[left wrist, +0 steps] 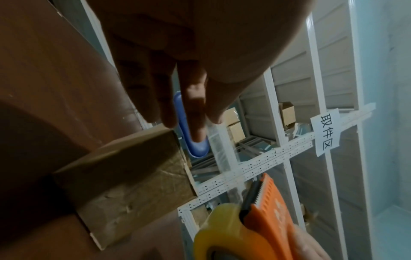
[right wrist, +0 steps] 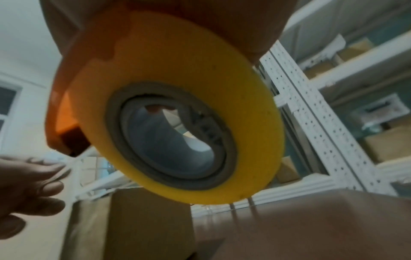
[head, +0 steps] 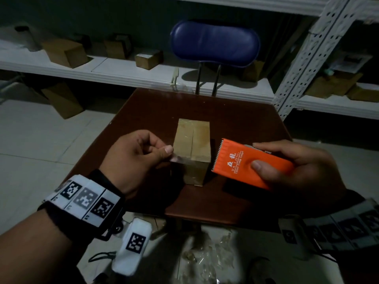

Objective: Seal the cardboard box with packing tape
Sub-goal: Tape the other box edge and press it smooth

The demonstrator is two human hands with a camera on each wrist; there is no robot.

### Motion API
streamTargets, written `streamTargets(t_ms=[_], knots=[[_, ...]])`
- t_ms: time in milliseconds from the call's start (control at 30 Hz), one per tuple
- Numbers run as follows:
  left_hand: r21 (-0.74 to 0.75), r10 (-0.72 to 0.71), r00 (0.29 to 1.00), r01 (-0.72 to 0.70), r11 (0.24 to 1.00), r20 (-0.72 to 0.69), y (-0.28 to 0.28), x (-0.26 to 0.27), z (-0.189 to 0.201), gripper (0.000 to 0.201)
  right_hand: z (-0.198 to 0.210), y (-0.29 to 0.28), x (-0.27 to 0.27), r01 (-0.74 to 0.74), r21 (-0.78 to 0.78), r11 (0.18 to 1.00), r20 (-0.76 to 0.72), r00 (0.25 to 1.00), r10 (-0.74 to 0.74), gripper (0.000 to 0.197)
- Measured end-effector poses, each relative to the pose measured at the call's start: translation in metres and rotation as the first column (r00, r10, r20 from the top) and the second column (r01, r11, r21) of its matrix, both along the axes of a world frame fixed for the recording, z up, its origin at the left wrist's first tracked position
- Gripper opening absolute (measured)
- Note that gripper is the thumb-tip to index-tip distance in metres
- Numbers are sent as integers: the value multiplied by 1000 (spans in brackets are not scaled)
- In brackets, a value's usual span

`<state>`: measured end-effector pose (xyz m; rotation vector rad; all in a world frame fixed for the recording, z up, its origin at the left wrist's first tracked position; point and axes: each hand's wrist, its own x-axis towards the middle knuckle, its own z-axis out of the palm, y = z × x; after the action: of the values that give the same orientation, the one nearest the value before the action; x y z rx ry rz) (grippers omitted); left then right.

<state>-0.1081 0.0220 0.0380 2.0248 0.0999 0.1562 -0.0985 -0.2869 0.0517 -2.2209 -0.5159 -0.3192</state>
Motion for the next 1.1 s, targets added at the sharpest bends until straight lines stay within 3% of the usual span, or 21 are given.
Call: streamTargets(t_ms=[167, 267, 533, 800, 1100], knots=[[96, -38, 999, 38, 995, -1, 7, 0, -1, 12, -4, 3, 2, 43, -137, 990, 6, 999, -42, 60], [153, -10, 999, 3, 988, 42, 10, 4, -2, 16, -6, 3, 3, 29, -161, 987, -5, 1000, -30, 58], [132, -7, 1000, 4, 991, 17, 18, 7, -7, 17, -12, -9, 11, 35, -198, 980, -61, 997, -48, 54], [160, 47, 998, -39, 986, -48, 16, 14, -19, 16, -21, -1, 17, 83, -311, 947, 13, 996, -83, 60], [152, 68, 996, -59, 987, -51, 15, 19, -25, 17, -25, 3, 27, 95, -322, 942, 11, 995, -97, 65]])
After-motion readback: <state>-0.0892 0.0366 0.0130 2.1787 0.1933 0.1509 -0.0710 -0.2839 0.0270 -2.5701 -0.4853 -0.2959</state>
